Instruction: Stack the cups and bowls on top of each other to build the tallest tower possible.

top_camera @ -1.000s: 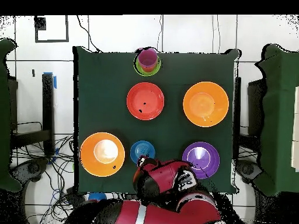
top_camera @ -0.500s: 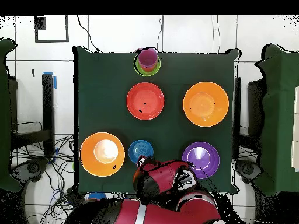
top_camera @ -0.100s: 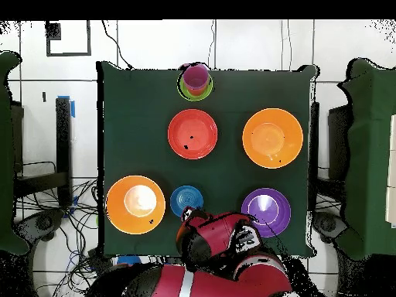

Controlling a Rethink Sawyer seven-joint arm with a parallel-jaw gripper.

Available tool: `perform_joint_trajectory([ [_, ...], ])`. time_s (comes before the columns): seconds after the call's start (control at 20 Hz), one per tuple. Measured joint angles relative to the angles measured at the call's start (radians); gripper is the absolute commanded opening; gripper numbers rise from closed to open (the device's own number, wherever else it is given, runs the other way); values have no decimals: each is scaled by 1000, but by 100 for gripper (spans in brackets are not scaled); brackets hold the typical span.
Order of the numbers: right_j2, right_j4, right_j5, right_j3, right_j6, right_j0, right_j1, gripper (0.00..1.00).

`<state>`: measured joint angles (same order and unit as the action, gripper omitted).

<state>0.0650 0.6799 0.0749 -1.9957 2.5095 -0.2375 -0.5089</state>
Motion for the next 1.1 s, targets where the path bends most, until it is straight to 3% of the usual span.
perform_joint_trajectory([
  [0.65,-58,-18,-51,-1,0,-49,-84,0],
  [1.1,-202,-82,-174,-20,0,-196,-201,0],
])
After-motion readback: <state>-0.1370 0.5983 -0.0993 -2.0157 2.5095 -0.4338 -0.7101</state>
